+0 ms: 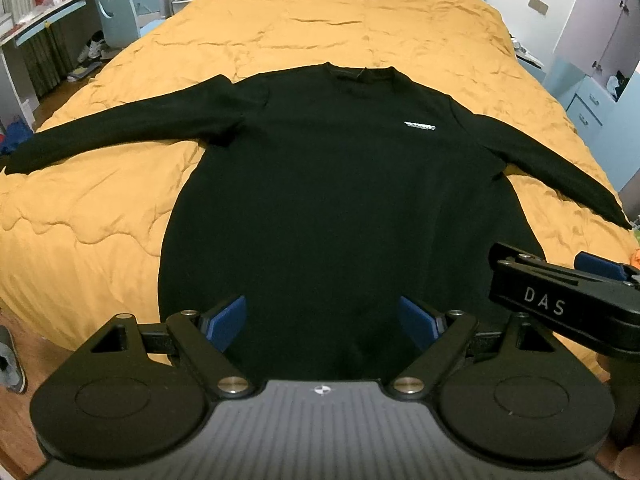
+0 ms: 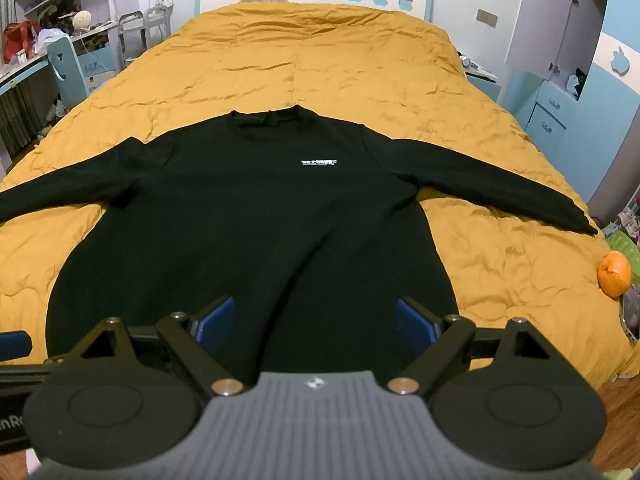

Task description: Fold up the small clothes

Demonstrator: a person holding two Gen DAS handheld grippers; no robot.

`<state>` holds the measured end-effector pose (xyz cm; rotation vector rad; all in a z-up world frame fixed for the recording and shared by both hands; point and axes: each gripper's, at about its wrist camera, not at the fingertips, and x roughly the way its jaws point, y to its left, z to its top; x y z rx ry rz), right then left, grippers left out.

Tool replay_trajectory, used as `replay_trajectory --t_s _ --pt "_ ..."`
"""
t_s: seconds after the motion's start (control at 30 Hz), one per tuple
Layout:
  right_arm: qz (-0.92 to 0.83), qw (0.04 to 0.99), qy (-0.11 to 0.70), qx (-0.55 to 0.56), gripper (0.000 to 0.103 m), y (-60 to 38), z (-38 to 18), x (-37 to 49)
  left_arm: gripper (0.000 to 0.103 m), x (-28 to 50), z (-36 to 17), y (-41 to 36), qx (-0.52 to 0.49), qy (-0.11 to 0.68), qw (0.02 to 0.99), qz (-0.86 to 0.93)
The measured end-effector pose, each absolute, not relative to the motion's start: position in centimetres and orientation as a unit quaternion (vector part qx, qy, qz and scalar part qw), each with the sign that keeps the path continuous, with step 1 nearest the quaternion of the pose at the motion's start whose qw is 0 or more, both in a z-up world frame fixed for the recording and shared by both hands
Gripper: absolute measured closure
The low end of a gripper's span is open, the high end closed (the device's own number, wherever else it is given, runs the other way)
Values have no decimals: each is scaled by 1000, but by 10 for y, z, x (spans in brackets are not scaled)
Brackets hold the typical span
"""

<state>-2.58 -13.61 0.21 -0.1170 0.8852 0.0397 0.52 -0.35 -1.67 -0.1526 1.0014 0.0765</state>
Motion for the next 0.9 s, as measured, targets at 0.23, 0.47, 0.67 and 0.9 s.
replay_trajectory --t_s 0.23,0.47,0.67,0.9 --pt "20 901 429 -60 20 -135 1 -27 3 6 -17 -3 -74 481 873 35" --pt "18 902 427 -63 20 -134 1 -28 3 4 -18 -3 -76 481 873 40" --pt "20 902 426 -65 20 -133 2 -28 3 3 -17 -2 -76 480 873 38" --pt "20 904 422 -66 20 -132 3 -29 3 3 -16 -1 -76 478 874 40"
